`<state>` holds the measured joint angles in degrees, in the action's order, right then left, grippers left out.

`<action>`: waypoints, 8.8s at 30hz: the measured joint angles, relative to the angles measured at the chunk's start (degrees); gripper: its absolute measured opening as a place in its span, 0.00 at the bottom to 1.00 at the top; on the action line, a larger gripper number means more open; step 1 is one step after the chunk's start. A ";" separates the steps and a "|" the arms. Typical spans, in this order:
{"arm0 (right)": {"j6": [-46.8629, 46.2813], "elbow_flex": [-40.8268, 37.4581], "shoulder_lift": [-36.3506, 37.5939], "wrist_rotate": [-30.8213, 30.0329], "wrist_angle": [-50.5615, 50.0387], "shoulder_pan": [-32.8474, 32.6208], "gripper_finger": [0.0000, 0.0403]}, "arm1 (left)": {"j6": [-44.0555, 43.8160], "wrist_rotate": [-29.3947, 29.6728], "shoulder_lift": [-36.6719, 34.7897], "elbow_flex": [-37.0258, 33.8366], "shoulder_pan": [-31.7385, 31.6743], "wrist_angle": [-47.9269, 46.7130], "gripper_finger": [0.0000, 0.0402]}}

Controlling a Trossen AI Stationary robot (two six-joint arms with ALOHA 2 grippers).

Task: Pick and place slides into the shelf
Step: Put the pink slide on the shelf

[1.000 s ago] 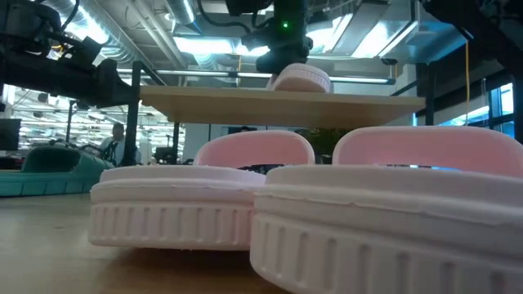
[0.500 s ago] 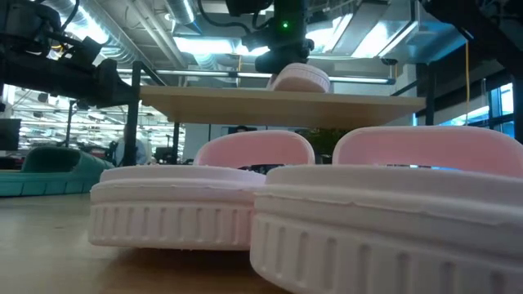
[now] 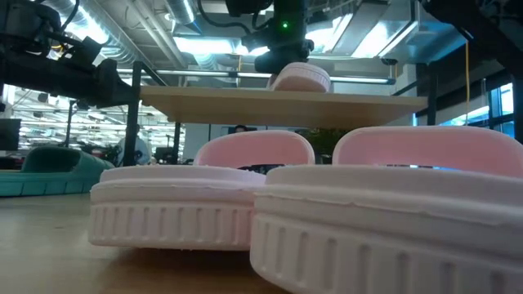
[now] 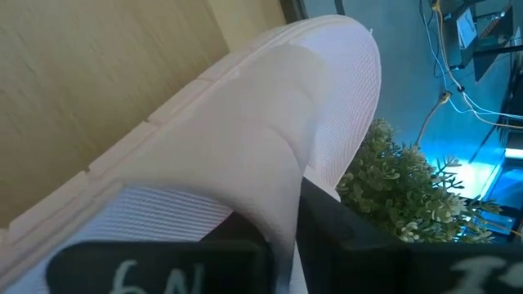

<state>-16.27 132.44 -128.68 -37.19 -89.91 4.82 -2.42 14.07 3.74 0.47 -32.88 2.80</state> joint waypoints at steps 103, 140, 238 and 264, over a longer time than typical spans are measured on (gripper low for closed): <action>-1.93 -0.02 -0.04 -0.74 -0.13 -2.05 0.81 | 0.00 -0.01 0.01 -0.01 0.00 -0.01 0.40; -10.16 -0.04 9.94 1.22 -0.09 -9.15 0.81 | 0.00 -0.03 0.01 0.00 0.01 -0.01 0.40; -54.44 -55.17 16.70 45.46 15.63 -49.02 0.80 | 5.05 7.79 0.01 0.00 0.02 0.84 0.40; -49.40 -41.37 16.65 51.39 9.48 -47.58 0.03 | 4.98 7.75 0.00 0.00 0.02 0.80 0.40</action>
<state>-65.66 91.08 -112.03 14.20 -80.44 -42.76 2.57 21.82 3.73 0.47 -32.86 3.60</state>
